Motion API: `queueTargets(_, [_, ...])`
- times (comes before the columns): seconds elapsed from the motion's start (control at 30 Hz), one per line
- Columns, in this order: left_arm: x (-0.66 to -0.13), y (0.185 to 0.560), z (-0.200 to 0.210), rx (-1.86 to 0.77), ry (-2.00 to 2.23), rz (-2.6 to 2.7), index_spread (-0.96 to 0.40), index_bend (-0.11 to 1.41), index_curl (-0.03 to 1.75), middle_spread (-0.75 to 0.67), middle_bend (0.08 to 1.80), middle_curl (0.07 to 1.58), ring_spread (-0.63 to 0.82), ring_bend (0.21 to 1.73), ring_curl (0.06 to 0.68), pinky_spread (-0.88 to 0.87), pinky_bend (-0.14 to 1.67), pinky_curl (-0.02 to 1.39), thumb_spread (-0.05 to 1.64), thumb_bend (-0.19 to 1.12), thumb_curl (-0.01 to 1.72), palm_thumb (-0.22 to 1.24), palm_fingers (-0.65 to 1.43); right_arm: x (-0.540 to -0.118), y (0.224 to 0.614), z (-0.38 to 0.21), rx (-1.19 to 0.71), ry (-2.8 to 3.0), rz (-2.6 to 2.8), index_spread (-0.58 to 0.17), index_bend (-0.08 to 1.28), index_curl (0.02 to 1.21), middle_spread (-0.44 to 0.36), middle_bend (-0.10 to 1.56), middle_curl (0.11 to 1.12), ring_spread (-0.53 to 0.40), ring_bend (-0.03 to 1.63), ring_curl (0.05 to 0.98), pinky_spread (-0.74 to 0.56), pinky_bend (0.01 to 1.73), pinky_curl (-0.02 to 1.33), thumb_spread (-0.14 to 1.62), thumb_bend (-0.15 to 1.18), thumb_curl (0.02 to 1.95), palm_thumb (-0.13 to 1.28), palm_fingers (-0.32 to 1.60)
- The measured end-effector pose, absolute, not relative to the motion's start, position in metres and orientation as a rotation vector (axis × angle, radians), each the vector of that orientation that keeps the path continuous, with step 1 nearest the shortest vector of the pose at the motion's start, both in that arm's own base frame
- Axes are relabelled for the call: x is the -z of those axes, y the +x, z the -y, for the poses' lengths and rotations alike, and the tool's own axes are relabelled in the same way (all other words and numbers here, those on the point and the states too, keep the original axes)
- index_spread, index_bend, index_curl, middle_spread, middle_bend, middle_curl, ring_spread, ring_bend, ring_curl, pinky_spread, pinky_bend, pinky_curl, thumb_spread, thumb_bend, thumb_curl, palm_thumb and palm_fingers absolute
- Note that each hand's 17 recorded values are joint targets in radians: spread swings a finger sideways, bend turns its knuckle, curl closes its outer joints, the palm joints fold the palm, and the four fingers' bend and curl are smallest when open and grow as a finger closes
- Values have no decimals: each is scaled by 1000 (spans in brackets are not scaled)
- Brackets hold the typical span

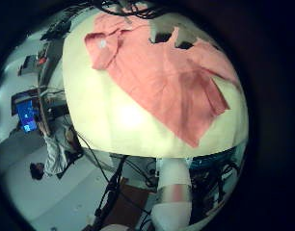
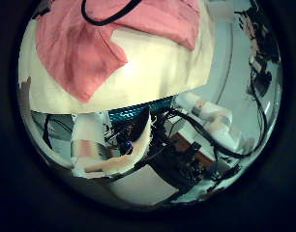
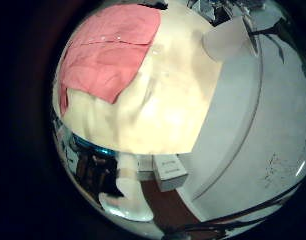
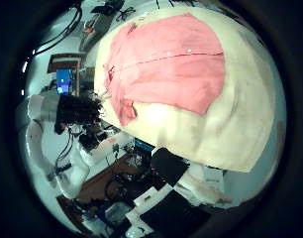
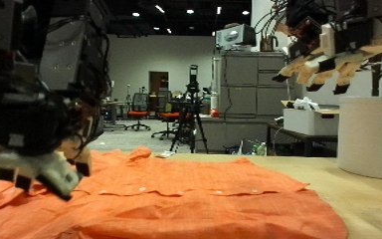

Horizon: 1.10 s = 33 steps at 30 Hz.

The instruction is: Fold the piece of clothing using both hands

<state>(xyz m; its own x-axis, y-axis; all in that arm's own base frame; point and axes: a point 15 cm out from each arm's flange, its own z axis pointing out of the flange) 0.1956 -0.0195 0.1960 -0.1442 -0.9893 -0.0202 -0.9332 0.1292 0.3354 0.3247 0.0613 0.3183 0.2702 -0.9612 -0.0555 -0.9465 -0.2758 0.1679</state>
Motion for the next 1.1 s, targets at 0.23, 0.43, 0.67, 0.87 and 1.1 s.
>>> queueTargets(0.23, [-182,189,7,534,1854,2208,55,143,279,184,159,344,353,631,198,326,419,314,943,-33,308,215,104,-313,323,-72,243,2436,1788,-211,171,304,227,262,341,364,467,194,356,449,261,1015,-26,302,438,177])
queueTargets(0.43, [-168,190,0,576,1846,2224,94,136,266,204,228,354,413,630,193,362,431,313,908,-34,311,202,97,-309,321,-77,252,2443,1761,-211,171,310,205,253,341,357,417,189,363,430,262,1017,-26,302,438,160])
queueTargets(0.67, [-149,198,-3,609,1875,2266,126,157,261,204,303,369,430,611,182,372,438,307,864,-33,318,200,155,-310,321,-77,250,2445,1760,-216,165,304,190,240,340,348,383,188,375,418,266,1012,-28,296,429,158])
queueTargets(0.87, [-142,204,-3,672,1886,2239,165,167,276,159,361,390,435,614,178,317,430,300,837,-31,325,213,245,-310,321,-77,251,2449,1751,-217,164,300,187,230,341,333,360,190,379,416,270,1010,-27,296,422,156])
queueTargets(1.1, [-139,218,-5,738,1906,2246,78,109,256,-63,562,462,83,724,191,-88,643,332,868,6,351,374,653,-297,311,-74,281,2428,1737,-218,163,298,175,221,340,319,339,194,381,413,274,1012,-28,296,414,157])
